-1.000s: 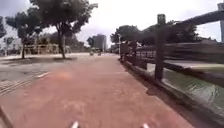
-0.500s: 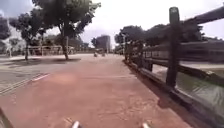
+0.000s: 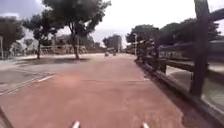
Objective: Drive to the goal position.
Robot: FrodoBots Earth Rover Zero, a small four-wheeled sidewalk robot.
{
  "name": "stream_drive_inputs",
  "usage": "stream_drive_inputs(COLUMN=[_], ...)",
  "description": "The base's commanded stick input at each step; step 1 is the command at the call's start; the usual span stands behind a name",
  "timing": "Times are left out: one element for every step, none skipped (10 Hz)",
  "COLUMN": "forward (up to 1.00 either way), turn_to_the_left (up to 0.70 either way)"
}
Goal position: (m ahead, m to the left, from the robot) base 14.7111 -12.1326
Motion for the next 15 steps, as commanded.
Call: stream_drive_inputs(forward=[0.7,0.7,0.7,0.7,0.7,0.7,0.7,0.7,0.7,0.7,0.7,0.7,0.7,0.7,0.7], turn_to_the_left=[0.0,0.0,0.0,0.0,0.0,0.0,0.0,0.0,0.0,0.0,0.0,0.0,0.0,0.0,0.0])
